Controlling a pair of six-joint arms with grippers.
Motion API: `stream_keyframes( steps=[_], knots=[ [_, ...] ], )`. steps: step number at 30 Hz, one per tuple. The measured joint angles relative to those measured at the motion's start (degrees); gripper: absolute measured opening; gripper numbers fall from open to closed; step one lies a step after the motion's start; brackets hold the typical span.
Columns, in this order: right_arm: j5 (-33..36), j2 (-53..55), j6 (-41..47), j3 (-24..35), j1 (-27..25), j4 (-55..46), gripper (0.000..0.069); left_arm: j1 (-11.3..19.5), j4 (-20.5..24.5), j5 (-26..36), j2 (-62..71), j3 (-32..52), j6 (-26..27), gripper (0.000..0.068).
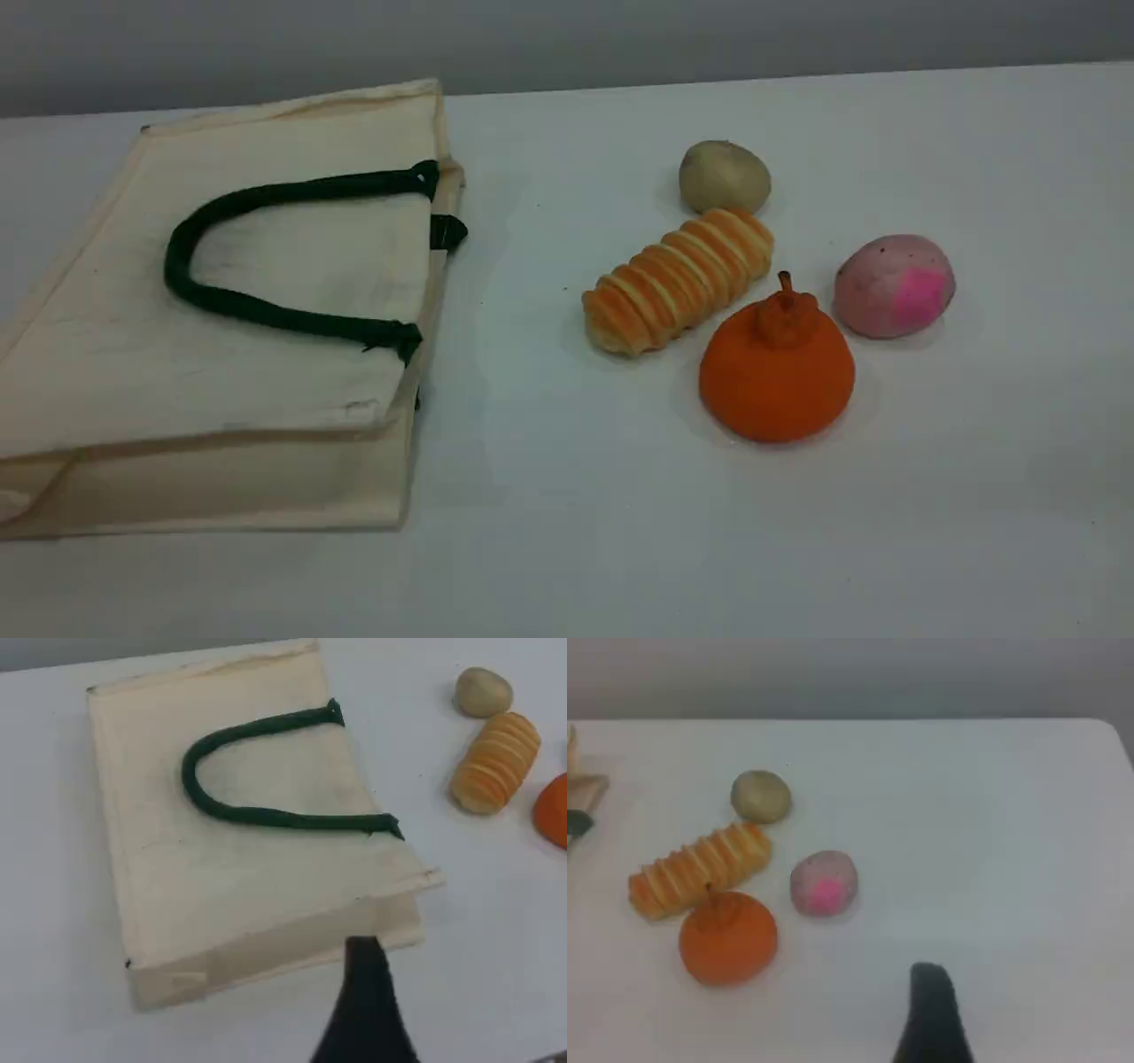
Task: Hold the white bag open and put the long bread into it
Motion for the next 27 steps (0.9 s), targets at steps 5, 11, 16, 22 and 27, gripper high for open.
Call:
stream_keyframes(
  steps=[5,11,16,22,27],
  knots=[
    [0.00,0.00,0.00,0.00,0.00,0.00,0.0462,0.00,0.00,0.00,0.00,0.00,0.00,0.0485],
    [0.00,0.00,0.00,0.00,0.00,0.07,0.0462,0.00,0.00,-0.05,0.00,0.00,0.00,0.0485],
    [0.00,0.00,0.00,0.00,0.00,0.13,0.0462,0.00,0.00,-0.18,0.00,0.00,0.00,0.0485],
    [0.00,0.00,0.00,0.00,0.00,0.23,0.0462,0.00,-0.23,-0.18,0.00,0.00,0.00,0.0485],
    [0.00,0.00,0.00,0.00,0.00,1.20,0.0462,0.00,-0.23,-0.46,0.00,0.05,-0.06,0.0485]
  ],
)
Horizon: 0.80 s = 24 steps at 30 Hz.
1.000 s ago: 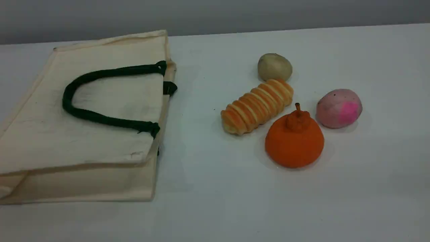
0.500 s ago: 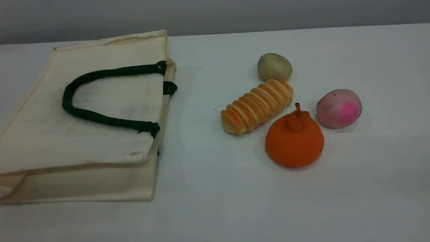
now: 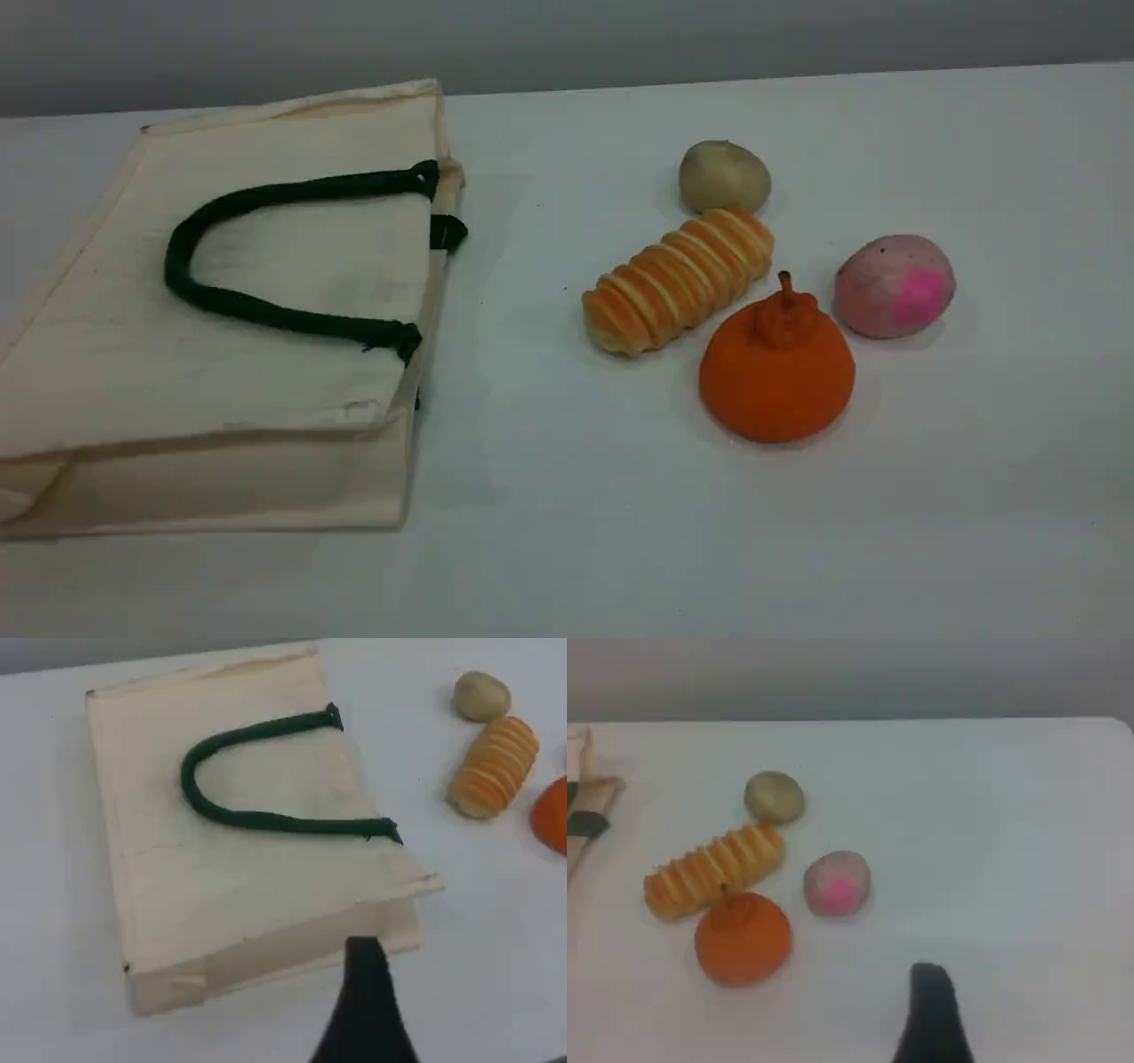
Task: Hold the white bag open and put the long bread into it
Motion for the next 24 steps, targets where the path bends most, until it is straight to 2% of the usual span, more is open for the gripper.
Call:
stream_keyframes(
  steps=[10,20,24],
  knots=[
    [-0.94,0.87,-3.29,-1.30,0.00,3.41,0.0462,0.00,1.32,-1.25,3.40,-1.22,-1.56,0.0485],
    [-9.66,15.50,-8.80,-3.63,0.00,11.08,0.0462,-0.04,1.97,-6.59,19.57,-6.50,-3.01,0.0485],
    [-13.96,22.34,-12.37,-4.10,0.00,14.15,0.0462,-0.04,2.97,-10.60,27.07,-9.79,-5.71,0.0485]
  ],
)
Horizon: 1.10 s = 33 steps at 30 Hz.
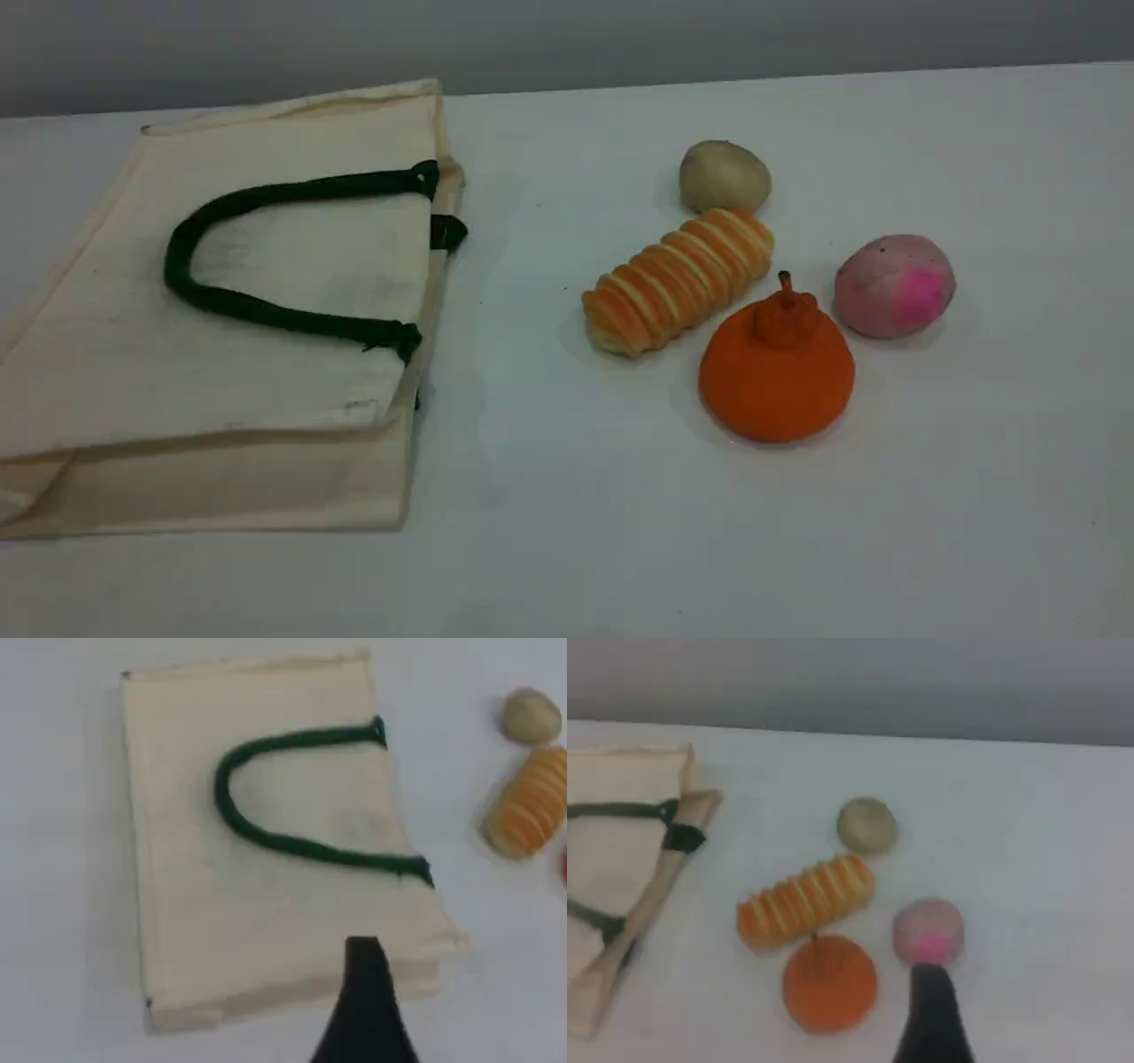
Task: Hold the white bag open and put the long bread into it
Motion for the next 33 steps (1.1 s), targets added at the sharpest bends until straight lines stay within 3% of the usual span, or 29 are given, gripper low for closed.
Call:
stream_keyframes(
  steps=[5,12,21,33],
  knots=[
    [-6.75,9.15,-5.80,0.00,0.00,5.23,0.0462,0.00,2.82,0.35,10.39,-3.51,-0.74,0.0485],
    [-11.99,20.89,-16.37,0.00,0.00,16.85,0.0462,0.00,7.85,-4.45,22.47,-6.65,-6.19,0.0485],
    [-12.40,28.93,-30.83,0.00,0.00,34.00,0.0462,0.00,16.89,-10.59,34.31,-6.65,-18.73,0.0485],
    [-12.17,37.75,-39.99,-0.75,0.00,44.62,0.0462,0.00,16.89,-20.54,53.92,-6.65,-20.20,0.0485]
  ],
)
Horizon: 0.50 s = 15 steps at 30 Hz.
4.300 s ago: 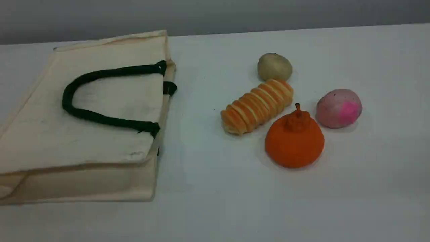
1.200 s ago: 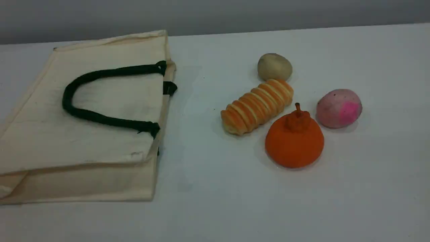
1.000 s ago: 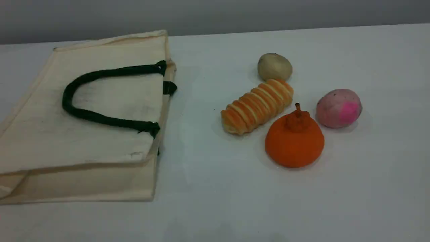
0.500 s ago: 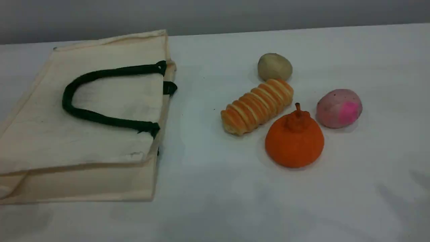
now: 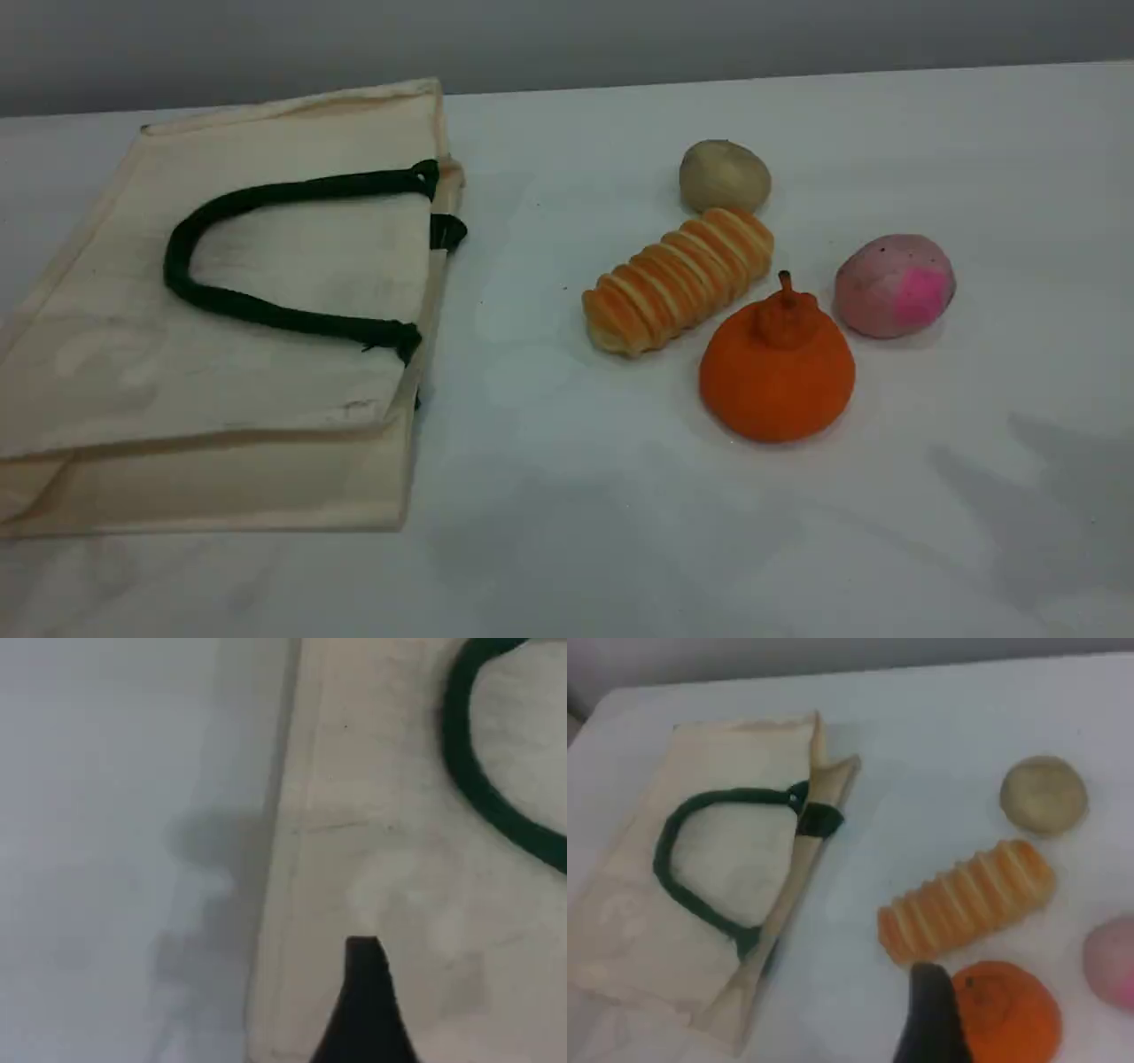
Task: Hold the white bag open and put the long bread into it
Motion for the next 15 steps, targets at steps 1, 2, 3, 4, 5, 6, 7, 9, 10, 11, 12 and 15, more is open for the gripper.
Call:
stream_keyframes(
  steps=[1,2,3,4,5,6,7,9,10,11,12,15],
  knots=[
    [-0.12,0.81,-0.52,-0.45,0.00,0.33,0.0462,0.00,0.00,-0.76,1.50,-0.07,0.00,0.0485],
    [-0.09,1.85,-1.00,-1.12,0.00,0.59,0.0462,0.00,0.00,-1.38,2.75,-0.45,0.00,0.0485],
    [-0.32,2.91,-1.25,-1.85,0.00,1.31,0.0462,0.00,0.00,-2.05,4.20,-0.95,0.00,0.0485],
    [-0.46,3.72,-1.44,-2.60,0.00,1.84,0.0462,0.00,0.00,-2.63,5.66,-1.42,0.05,0.0485],
    [-0.45,4.65,-1.76,-3.22,0.00,2.05,0.0462,0.00,0.00,-2.64,6.87,-2.13,0.05,0.0485],
    [-0.45,5.50,-1.82,-3.99,0.06,2.05,0.0462,0.00,0.00,-2.64,8.30,-2.88,0.05,0.0485],
    [-0.38,6.28,-1.82,-4.69,0.10,2.05,0.0462,0.00,0.00,-2.55,9.70,-3.71,0.05,0.0485],
    [-0.38,7.52,-1.82,-5.64,0.10,2.10,0.0462,0.00,0.00,-2.57,12.07,-5.35,0.05,0.0485],
    [-0.38,8.07,-1.82,-5.78,0.10,2.22,0.0462,0.00,0.00,-2.62,13.27,-6.27,0.05,0.0485],
    [-0.32,8.46,-2.05,-5.78,0.10,2.43,0.0462,0.00,0.00,-2.91,14.44,-7.04,0.05,0.0485],
    [-0.33,8.87,-2.18,-5.78,0.10,2.43,0.0462,0.00,-0.05,-3.01,15.42,-8.06,0.11,0.0485],
    [-0.33,9.68,-2.44,-5.78,0.10,2.74,0.0462,0.00,-0.15,-3.01,18.87,-10.96,0.11,0.0484]
  ],
)
